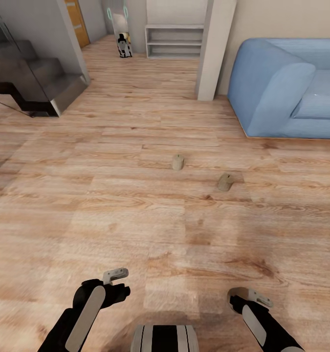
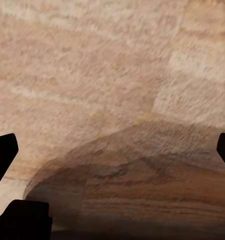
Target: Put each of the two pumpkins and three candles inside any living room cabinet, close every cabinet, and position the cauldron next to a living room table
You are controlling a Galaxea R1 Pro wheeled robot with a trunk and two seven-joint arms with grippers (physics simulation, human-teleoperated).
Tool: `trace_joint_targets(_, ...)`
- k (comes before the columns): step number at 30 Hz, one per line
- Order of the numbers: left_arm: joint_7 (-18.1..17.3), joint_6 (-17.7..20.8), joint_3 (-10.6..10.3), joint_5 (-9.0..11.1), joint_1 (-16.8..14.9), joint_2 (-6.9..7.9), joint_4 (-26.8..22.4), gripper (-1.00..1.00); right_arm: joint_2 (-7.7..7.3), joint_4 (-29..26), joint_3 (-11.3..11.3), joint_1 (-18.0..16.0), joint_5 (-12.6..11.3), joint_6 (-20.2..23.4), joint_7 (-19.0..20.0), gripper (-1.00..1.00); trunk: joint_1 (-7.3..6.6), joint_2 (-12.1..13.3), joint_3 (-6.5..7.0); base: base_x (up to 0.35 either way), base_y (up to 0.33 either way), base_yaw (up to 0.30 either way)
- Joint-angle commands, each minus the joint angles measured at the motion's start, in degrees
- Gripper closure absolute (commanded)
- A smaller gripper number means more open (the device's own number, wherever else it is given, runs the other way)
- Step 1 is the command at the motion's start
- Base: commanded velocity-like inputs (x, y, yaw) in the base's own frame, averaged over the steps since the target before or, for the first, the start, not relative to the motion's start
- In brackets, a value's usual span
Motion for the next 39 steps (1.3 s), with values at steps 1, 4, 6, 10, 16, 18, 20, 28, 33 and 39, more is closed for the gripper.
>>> trace_joint_targets(1,0.6,0.1,0.0,0.6,0.0,0.0,-0.1,-1.0,-0.05,-0.1,0.3,0.0,-0.3,0.3,-0.4,1.0,-0.01,0.0,-0.04,0.0,0.0,0.0)
trace_joint_targets(4,0.6,0.1,-0.1,0.6,0.0,0.0,-0.1,-1.0,-0.05,-0.1,0.3,0.0,-0.3,0.3,-0.4,1.0,-0.09,0.0,0.63,0.0,0.0,0.0)
trace_joint_targets(6,0.6,0.1,-0.1,0.6,0.0,0.0,-0.1,-1.0,-0.05,-0.1,0.3,0.0,-0.3,0.3,-0.4,1.0,-0.14,0.1,1.07,0.0,0.0,0.0)
trace_joint_targets(10,0.6,0.1,-0.1,0.6,0.0,0.0,0.0,-1.0,-0.05,-0.1,0.3,0.0,-0.4,0.3,-0.4,1.0,-0.24,0.1,1.95,0.0,0.0,0.0)
trace_joint_targets(16,0.7,0.1,-0.1,0.5,0.0,0.0,0.1,-1.0,-0.01,-0.3,0.3,0.2,-0.4,0.3,-0.4,1.0,-0.4,0.2,3.28,0.0,0.0,0.0)
trace_joint_targets(18,0.7,0.1,-0.1,0.5,0.0,0.0,0.3,-1.0,0.0,-0.3,0.3,0.2,-0.4,0.3,-0.4,1.0,-0.45,0.2,3.73,0.0,0.0,0.0)
trace_joint_targets(20,0.8,0.0,-0.1,0.2,0.0,0.02,0.6,-1.0,0.01,-0.3,0.3,0.2,-0.4,0.6,-0.4,1.0,-0.5,0.2,4.17,0.0,0.0,0.0)
trace_joint_targets(28,0.7,0.0,-0.1,-0.2,0.0,0.13,1.7,-1.0,0.11,-9.5,0.3,0.3,-0.4,5.7,-0.6,1.0,-0.71,0.3,5.94,0.0,0.0,0.0)
trace_joint_targets(33,0.7,0.0,-0.1,-0.2,0.0,0.17,1.8,-1.0,0.05,-32.1,-0.3,3.2,-0.9,23.5,-0.8,1.0,-0.83,0.4,7.05,0.0,0.0,0.0)
trace_joint_targets(39,0.7,0.0,-0.1,-0.1,0.0,0.18,1.8,-1.0,0.53,-51.3,-2.5,9.4,-1.4,36.0,-0.9,1.0,-0.99,0.5,8.38,0.0,0.0,0.0)
